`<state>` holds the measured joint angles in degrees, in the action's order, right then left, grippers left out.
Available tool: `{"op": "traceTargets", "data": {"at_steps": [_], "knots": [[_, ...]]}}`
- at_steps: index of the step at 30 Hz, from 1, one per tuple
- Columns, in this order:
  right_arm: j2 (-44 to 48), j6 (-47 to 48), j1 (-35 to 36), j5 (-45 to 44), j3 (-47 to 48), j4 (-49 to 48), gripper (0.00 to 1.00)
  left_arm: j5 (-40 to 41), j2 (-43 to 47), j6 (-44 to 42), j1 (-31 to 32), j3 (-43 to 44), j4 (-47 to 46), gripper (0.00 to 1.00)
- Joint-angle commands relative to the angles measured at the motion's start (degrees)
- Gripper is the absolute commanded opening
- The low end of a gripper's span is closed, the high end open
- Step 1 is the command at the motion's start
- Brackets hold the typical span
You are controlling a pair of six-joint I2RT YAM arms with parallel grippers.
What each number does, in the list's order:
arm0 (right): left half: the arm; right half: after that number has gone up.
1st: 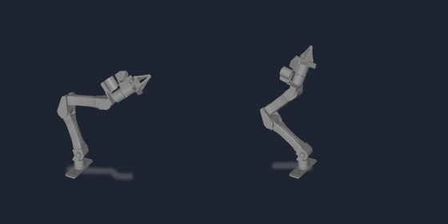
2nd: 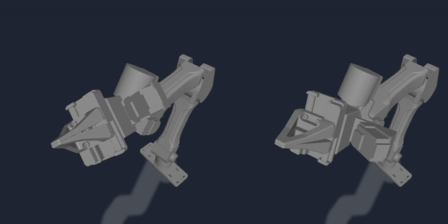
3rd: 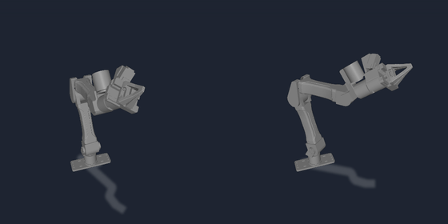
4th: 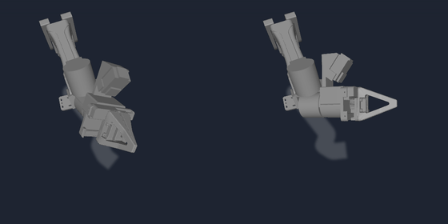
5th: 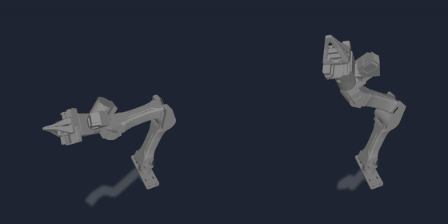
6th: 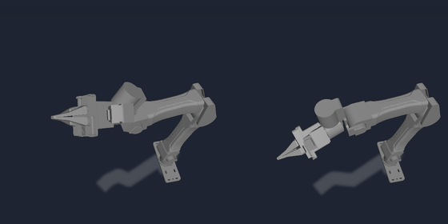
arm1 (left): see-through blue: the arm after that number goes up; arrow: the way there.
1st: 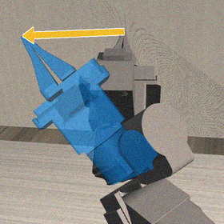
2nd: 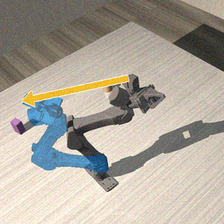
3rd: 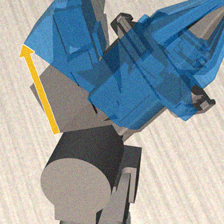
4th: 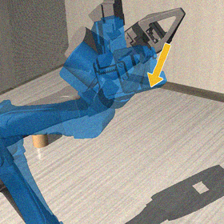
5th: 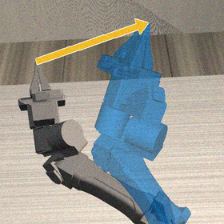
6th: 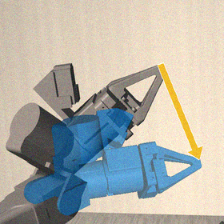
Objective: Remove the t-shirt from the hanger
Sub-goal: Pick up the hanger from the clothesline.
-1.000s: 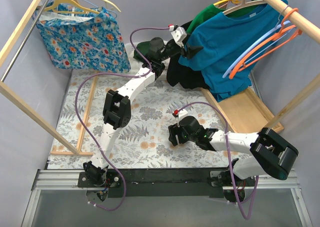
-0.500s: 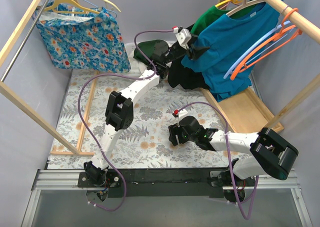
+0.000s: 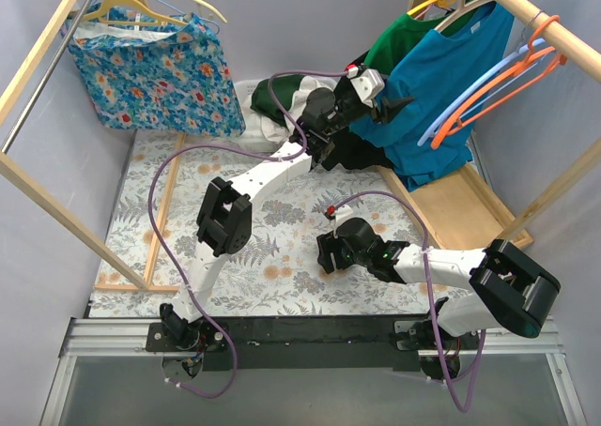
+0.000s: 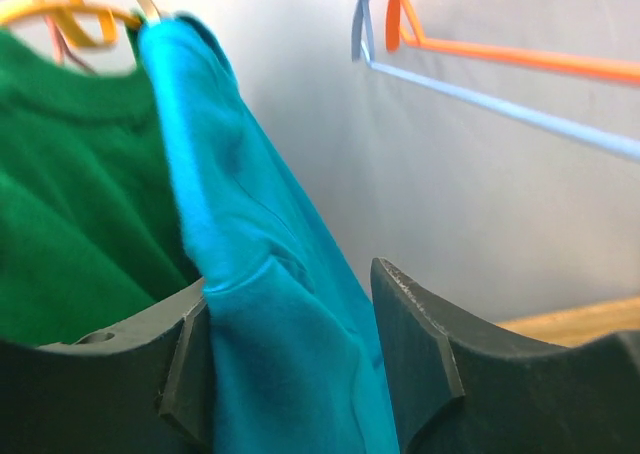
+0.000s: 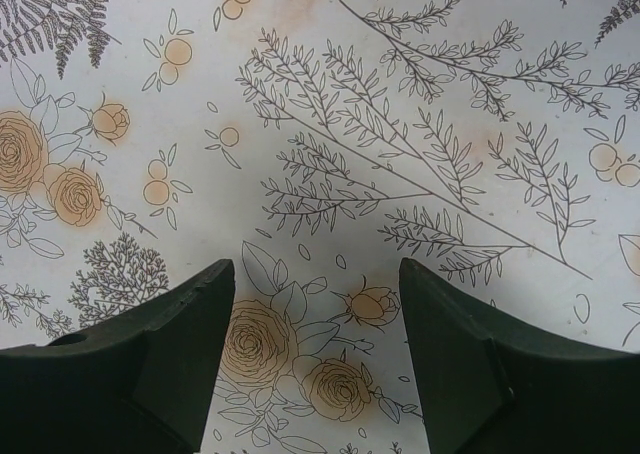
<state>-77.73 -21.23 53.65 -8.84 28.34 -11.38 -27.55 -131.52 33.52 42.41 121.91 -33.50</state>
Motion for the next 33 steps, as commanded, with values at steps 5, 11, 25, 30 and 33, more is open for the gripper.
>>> {"op": "traceTargets", "data": {"at_steps": [5, 11, 25, 30, 33], "knots": [[-0.6, -0.7, 0.1, -0.7, 0.3, 0.3, 0.74, 9.5, 5.1, -0.3, 0.7, 4.7, 1.1, 0.49], [-0.8, -0.7, 0.2, -0.9, 0.2, 0.3, 0.73, 9.9, 3.4, 0.8, 0.7, 7.5, 4.5, 0.41], [-1.2, -1.3, 0.2, -1.6, -0.2, 0.4, 0.72, 11.5, 0.1, 0.0, 0.5, 11.2, 14.9, 0.33], [-1.3, -1.4, 0.2, -1.6, -0.4, 0.2, 0.71, 13.9, 0.0, -0.9, 0.5, 11.2, 16.2, 0.2], [-1.5, -1.4, 0.2, -1.4, -0.2, 0.0, 0.71, 14.6, 0.8, -0.6, 0.5, 9.7, 14.9, 0.0]]}}
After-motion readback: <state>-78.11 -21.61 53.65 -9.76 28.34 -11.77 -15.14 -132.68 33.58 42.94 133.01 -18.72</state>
